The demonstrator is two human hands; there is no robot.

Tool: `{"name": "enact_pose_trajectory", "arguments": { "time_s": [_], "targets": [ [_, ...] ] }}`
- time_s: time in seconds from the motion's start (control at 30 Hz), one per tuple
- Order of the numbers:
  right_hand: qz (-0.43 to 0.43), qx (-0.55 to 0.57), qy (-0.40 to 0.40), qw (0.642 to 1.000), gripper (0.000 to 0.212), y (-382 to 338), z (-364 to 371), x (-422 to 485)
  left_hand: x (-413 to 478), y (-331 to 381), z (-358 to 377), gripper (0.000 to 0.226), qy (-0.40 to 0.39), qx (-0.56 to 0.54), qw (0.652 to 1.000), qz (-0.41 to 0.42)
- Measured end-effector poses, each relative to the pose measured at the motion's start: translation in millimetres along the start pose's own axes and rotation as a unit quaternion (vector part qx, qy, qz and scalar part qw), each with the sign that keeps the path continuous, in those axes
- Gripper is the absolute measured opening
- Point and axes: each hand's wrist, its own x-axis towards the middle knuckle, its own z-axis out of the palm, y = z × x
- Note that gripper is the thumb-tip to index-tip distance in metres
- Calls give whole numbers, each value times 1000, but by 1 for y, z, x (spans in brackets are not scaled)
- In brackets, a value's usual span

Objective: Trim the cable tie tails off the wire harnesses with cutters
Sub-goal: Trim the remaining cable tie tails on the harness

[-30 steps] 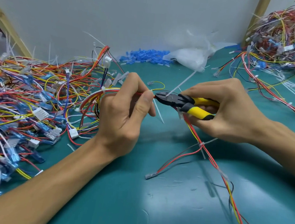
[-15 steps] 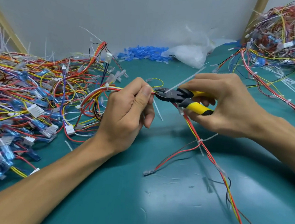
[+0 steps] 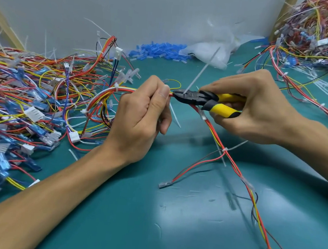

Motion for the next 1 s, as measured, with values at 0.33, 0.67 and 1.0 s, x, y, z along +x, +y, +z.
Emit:
{"name": "enact_pose_trajectory", "arguments": {
  "time_s": [0.33, 0.67, 1.0],
  "targets": [
    [-20, -70, -27, 997, 37, 4, -6, 2, -1, 2, 1, 30, -1, 39, 999, 7],
    [22, 16, -13, 1000, 28, 2, 6, 0, -1, -1, 2, 31, 14, 49, 999, 8],
    [67, 51, -37, 996, 30, 1, 9, -4, 0, 0, 2, 30, 17, 20, 1000, 11]
  ]
}}
